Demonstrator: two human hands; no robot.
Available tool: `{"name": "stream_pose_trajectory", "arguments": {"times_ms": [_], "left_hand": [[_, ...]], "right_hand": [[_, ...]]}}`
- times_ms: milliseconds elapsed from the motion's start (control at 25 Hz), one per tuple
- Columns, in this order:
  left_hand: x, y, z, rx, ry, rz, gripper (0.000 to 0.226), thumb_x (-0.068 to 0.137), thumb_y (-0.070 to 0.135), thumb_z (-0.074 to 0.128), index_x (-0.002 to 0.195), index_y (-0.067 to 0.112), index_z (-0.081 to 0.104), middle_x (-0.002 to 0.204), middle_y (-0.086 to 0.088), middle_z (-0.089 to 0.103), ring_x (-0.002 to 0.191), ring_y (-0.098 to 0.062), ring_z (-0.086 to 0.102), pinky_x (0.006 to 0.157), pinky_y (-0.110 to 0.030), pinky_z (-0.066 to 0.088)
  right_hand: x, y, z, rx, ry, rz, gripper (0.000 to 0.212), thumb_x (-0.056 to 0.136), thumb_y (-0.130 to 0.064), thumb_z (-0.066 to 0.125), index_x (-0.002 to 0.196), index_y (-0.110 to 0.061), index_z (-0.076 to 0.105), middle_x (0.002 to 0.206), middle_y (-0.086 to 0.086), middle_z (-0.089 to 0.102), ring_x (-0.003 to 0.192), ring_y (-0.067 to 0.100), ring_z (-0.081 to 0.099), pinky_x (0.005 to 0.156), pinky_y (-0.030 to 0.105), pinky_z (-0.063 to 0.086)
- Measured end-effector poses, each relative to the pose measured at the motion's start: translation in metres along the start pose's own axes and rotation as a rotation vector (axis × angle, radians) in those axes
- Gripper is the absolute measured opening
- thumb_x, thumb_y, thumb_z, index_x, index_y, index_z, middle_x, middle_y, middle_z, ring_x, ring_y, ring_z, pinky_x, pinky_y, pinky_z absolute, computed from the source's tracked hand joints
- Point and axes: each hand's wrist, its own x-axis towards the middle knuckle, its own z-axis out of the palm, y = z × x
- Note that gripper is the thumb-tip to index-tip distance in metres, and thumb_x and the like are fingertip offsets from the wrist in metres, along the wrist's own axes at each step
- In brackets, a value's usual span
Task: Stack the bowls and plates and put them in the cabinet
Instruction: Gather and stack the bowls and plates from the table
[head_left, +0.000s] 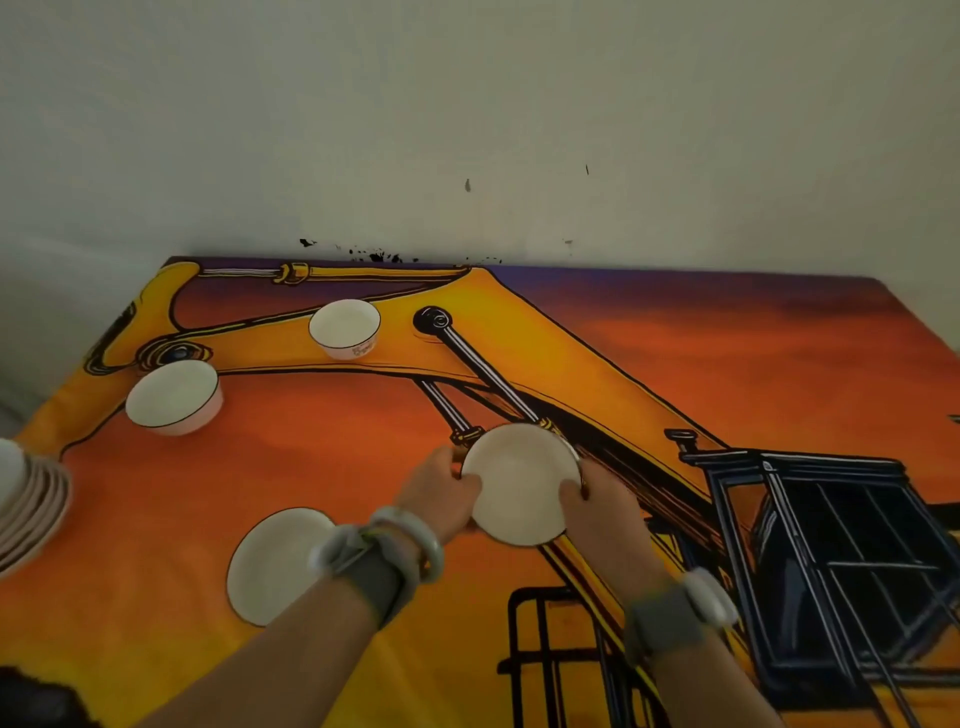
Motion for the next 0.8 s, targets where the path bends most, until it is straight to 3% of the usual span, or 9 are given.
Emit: {"name": "stream_pose_trajectory", "arguments": {"times_ms": [120,240,360,560,680,800], "left_hand": [[0.030,0.018,0.021,0.127,0.019,0.045,0.015,0.087,0.009,0.046,0.099,0.014,0.054,0.091,-0.008,0.064,0.078,-0.032,0.067,0.063,-0.045,0.060],[0.049,0.013,0.032,0.248,0.024,0.041,0.025,0.081,0.012,0.047,0.098,0.004,0.063,0.091,-0.017,0.069,0.077,-0.038,0.067,0.068,-0.050,0.057],[0.061,0.007,0.040,0.244,0.045,0.007,0.026,0.082,0.012,0.051,0.103,0.007,0.066,0.089,-0.011,0.069,0.080,-0.036,0.066,0.069,-0.046,0.056],[0.072,-0.002,0.045,0.236,0.082,-0.040,0.038,0.083,0.016,0.058,0.121,0.014,0.061,0.117,-0.005,0.067,0.106,-0.025,0.061,0.077,-0.029,0.046],[0.077,-0.008,0.048,0.229,0.065,-0.058,0.040,0.082,0.016,0.058,0.122,0.014,0.060,0.117,-0.006,0.067,0.105,-0.025,0.062,0.078,-0.031,0.049],[0.080,-0.012,0.049,0.225,0.049,-0.069,0.040,0.082,0.014,0.058,0.121,0.013,0.060,0.112,-0.007,0.067,0.097,-0.027,0.064,0.073,-0.033,0.050]], "right_hand": [[0.033,0.006,-0.022,-0.019,0.017,-0.024,0.018,0.096,-0.015,0.037,0.082,-0.018,0.048,0.070,0.001,0.050,0.057,0.014,0.045,0.047,0.024,0.034],[0.052,0.018,-0.019,-0.082,-0.002,-0.017,0.017,0.096,-0.014,0.036,0.085,-0.015,0.048,0.068,-0.003,0.048,0.058,0.013,0.045,0.048,0.024,0.032],[0.068,0.031,-0.009,-0.057,-0.026,0.002,0.020,0.096,-0.014,0.036,0.097,-0.011,0.056,0.077,0.004,0.056,0.068,0.022,0.054,0.054,0.029,0.038],[0.076,0.043,0.000,-0.042,-0.044,0.012,0.029,0.095,-0.014,0.036,0.111,-0.005,0.059,0.091,0.009,0.063,0.081,0.027,0.059,0.059,0.031,0.045],[0.076,0.044,0.001,-0.027,-0.043,0.008,0.030,0.095,-0.011,0.038,0.114,-0.005,0.059,0.100,0.015,0.065,0.090,0.031,0.061,0.071,0.041,0.053],[0.075,0.045,0.002,-0.022,-0.069,0.012,0.033,0.095,-0.010,0.038,0.123,-0.008,0.056,0.107,0.016,0.065,0.089,0.031,0.062,0.066,0.035,0.050]]}}
